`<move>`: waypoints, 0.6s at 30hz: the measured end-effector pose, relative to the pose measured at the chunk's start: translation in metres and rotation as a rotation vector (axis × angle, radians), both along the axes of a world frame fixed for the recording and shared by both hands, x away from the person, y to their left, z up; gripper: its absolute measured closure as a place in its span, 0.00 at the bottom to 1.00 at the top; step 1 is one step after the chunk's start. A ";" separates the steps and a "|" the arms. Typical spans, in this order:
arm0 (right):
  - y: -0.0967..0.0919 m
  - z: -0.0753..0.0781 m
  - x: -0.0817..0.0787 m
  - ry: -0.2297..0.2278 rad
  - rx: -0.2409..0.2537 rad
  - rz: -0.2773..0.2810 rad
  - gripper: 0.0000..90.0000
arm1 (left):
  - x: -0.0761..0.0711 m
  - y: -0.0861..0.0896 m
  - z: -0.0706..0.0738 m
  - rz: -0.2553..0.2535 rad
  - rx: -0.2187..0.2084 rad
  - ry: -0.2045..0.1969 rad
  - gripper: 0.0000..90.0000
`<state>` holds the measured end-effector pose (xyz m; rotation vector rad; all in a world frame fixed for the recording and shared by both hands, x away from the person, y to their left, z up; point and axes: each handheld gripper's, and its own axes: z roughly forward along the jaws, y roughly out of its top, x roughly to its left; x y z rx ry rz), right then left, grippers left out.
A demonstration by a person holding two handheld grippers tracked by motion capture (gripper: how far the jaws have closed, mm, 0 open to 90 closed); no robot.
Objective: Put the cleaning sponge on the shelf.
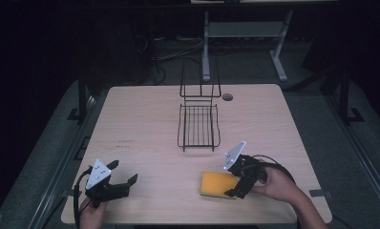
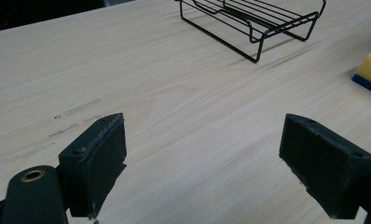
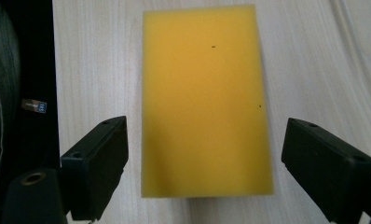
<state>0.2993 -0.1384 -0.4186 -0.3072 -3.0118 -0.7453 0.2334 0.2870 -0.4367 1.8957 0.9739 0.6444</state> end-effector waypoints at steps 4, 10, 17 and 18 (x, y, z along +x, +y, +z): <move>0.003 0.000 0.000 0.003 -0.005 0.000 0.16 | 0.000 -0.001 0.000 -0.001 0.001 0.000 0.16; 0.008 -0.004 0.001 0.006 -0.014 0.011 0.16 | 0.000 0.000 0.000 -0.001 0.001 0.001 0.16; 0.015 -0.008 0.004 0.012 -0.014 0.025 0.16 | 0.000 0.000 0.000 -0.002 0.000 0.000 0.16; 0.016 -0.008 0.004 0.012 -0.018 0.027 0.16 | 0.000 0.000 0.000 -0.002 -0.001 0.000 0.16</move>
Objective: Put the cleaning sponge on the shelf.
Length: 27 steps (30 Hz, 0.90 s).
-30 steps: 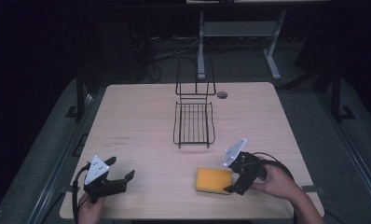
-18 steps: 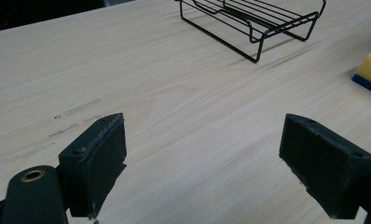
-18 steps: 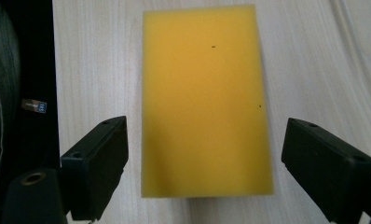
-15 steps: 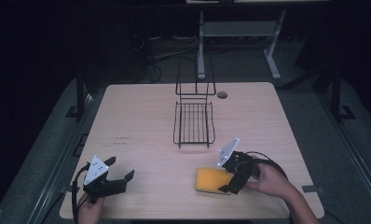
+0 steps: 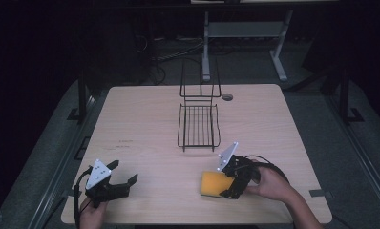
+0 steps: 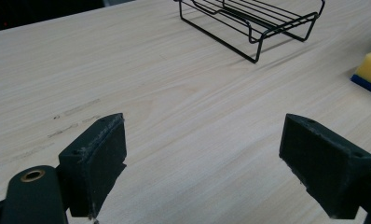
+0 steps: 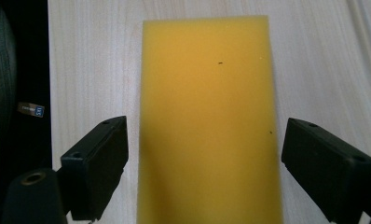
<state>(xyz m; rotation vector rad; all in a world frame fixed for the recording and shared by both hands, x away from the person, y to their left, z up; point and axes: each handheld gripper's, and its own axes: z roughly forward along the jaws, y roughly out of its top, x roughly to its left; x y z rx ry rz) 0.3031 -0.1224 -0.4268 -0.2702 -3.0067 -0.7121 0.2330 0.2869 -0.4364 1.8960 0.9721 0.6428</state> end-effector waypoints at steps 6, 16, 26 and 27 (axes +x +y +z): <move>0.005 -0.004 0.000 0.005 -0.014 0.006 0.16 | 0.000 0.000 0.000 0.000 -0.001 0.000 0.16; 0.014 -0.011 0.000 -0.005 -0.034 0.010 0.16 | 0.000 0.000 0.000 -0.003 -0.002 0.001 0.16; 0.017 -0.016 0.000 -0.012 -0.036 0.013 0.17 | 0.000 0.000 0.000 -0.003 -0.005 0.000 0.16; 0.018 -0.017 -0.001 -0.013 -0.041 0.011 0.17 | 0.000 0.000 0.000 -0.004 -0.004 0.001 0.16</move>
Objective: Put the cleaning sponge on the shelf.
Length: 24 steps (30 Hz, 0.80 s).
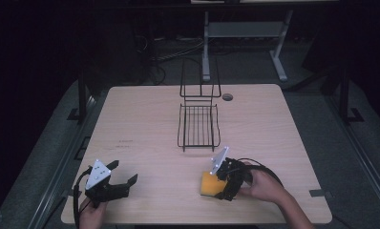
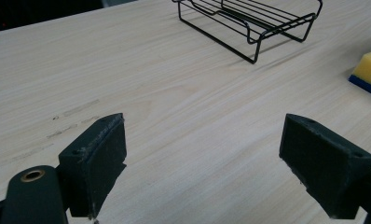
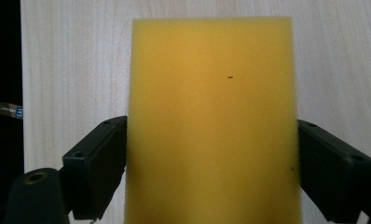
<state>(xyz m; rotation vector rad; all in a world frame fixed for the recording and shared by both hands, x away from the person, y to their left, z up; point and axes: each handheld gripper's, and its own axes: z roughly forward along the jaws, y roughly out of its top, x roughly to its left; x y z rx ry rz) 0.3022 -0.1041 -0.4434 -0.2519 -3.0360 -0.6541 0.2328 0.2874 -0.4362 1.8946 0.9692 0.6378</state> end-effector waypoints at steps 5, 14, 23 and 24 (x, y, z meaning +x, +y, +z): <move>0.001 -0.001 0.000 -0.010 -0.004 0.005 0.18 | 0.000 0.000 0.000 -0.002 -0.001 -0.001 0.16; 0.001 -0.002 0.000 -0.015 -0.007 0.008 0.22 | 0.000 0.000 0.000 0.000 -0.004 0.000 0.16; 0.001 -0.003 -0.001 -0.020 -0.007 0.010 0.23 | 0.000 0.001 0.000 0.000 -0.005 0.000 0.16; 0.001 -0.002 -0.001 -0.020 -0.007 0.011 0.23 | 0.000 0.001 0.000 0.000 -0.005 -0.001 0.16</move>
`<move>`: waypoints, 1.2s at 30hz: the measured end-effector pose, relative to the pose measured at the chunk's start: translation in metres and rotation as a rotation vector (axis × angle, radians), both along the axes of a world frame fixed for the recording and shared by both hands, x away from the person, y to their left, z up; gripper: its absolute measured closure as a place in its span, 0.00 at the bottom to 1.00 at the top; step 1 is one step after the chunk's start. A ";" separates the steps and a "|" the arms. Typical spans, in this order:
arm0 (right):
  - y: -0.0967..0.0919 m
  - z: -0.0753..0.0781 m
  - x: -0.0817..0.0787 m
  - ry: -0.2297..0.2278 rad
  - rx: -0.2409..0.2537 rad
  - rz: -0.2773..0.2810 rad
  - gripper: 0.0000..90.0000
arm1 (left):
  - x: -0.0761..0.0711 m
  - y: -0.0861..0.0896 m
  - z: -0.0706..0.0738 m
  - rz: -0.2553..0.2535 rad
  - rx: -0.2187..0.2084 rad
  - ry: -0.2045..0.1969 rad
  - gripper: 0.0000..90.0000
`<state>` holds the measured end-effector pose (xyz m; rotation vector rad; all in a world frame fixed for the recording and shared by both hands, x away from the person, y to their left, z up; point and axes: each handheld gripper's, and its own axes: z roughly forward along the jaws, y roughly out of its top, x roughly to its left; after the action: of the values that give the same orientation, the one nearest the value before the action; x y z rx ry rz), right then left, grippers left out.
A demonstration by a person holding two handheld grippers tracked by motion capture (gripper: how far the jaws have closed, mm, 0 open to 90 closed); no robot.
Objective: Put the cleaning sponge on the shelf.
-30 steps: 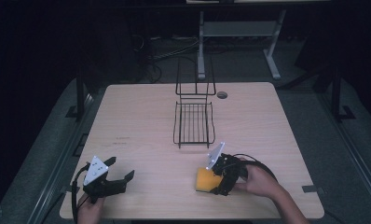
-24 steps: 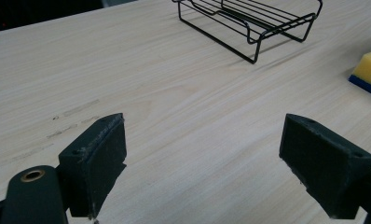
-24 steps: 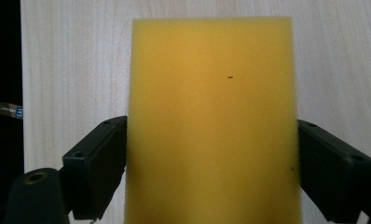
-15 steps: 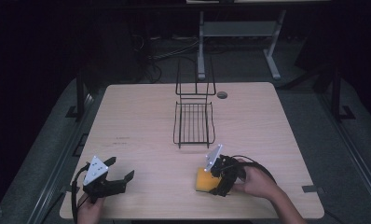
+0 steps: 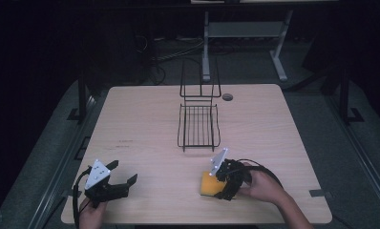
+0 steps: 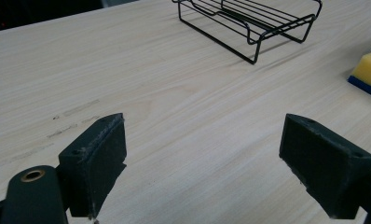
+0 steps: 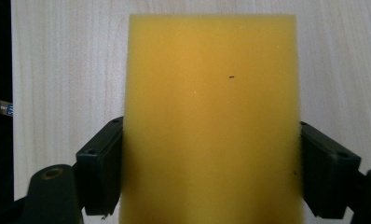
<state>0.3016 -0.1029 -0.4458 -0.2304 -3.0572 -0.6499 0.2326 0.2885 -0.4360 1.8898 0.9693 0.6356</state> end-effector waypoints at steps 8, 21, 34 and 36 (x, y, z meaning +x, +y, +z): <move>0.000 0.004 0.002 0.001 0.005 0.006 0.24 | 0.000 0.000 0.000 0.001 -0.003 0.000 0.16; 0.001 0.013 0.010 0.000 0.026 0.002 0.24 | 0.000 0.001 0.000 0.002 -0.002 -0.001 0.16; 0.003 0.025 0.022 0.002 0.038 0.003 0.24 | 0.000 0.001 0.000 0.001 -0.002 0.000 0.16; 0.003 0.029 0.027 0.000 0.048 0.002 0.24 | 0.000 0.001 0.000 0.002 -0.003 0.000 0.16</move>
<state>0.3283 -0.1003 -0.4164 -0.2275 -3.0371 -0.7223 0.2328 0.2896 -0.4356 1.8866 0.9713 0.6352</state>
